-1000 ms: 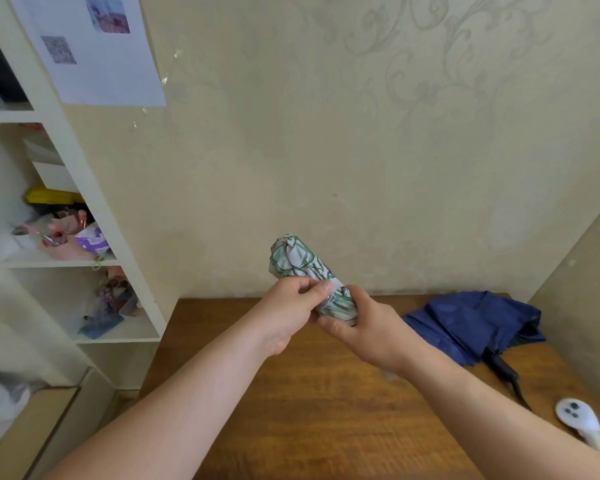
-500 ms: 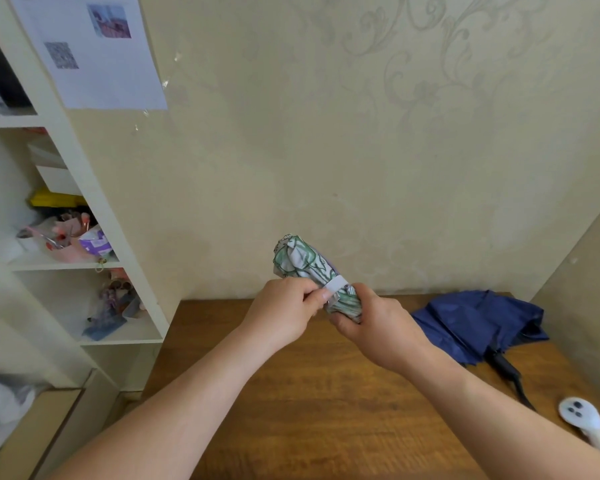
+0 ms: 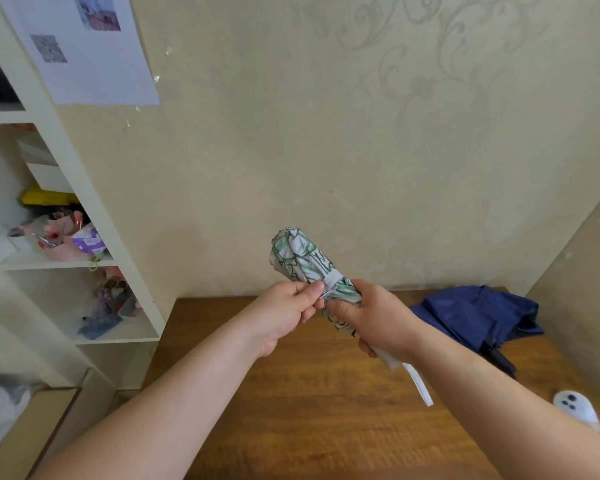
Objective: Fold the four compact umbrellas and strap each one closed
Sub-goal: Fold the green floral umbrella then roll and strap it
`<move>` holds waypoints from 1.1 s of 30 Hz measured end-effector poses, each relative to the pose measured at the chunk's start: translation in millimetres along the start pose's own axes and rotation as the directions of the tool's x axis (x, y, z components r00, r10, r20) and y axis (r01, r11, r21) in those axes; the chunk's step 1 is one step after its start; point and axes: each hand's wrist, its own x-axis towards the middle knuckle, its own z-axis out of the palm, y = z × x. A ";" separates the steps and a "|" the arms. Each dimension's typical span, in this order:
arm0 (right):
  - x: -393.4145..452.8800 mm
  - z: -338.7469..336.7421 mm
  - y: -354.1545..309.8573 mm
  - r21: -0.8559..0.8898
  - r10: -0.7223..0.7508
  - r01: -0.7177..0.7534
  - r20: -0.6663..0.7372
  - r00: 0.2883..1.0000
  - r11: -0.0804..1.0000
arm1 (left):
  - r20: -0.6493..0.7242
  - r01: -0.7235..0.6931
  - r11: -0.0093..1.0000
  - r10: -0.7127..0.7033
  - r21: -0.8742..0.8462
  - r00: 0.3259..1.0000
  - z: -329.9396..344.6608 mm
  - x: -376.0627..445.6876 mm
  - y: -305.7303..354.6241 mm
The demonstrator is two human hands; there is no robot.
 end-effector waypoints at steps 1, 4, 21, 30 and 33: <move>0.5 -0.3 -0.8 0.027 0.001 -0.001 0.010 1.000 1.000 | -0.018 -0.031 0.998 0.032 0.048 0.999 -0.5 0.0 0.5; 2.2 -1.1 -2.0 0.077 -0.002 0.000 0.026 1.000 0.997 | -0.067 -0.114 0.981 0.126 0.159 0.990 -4.1 2.7 1.2; 2.0 8.0 -10.1 -0.049 -0.043 0.042 -0.014 0.999 0.998 | -0.181 -0.128 0.903 0.219 0.409 0.959 -9.3 15.7 -17.5; -2.7 4.5 14.7 0.386 0.004 -0.115 0.276 0.961 0.915 | 0.106 -0.012 0.730 0.115 -0.683 0.988 -30.3 33.7 -25.3; -7.6 8.9 24.2 0.522 -0.033 -0.192 0.392 0.920 0.831 | 0.067 0.022 0.623 0.049 -0.782 0.997 -21.2 37.5 -15.4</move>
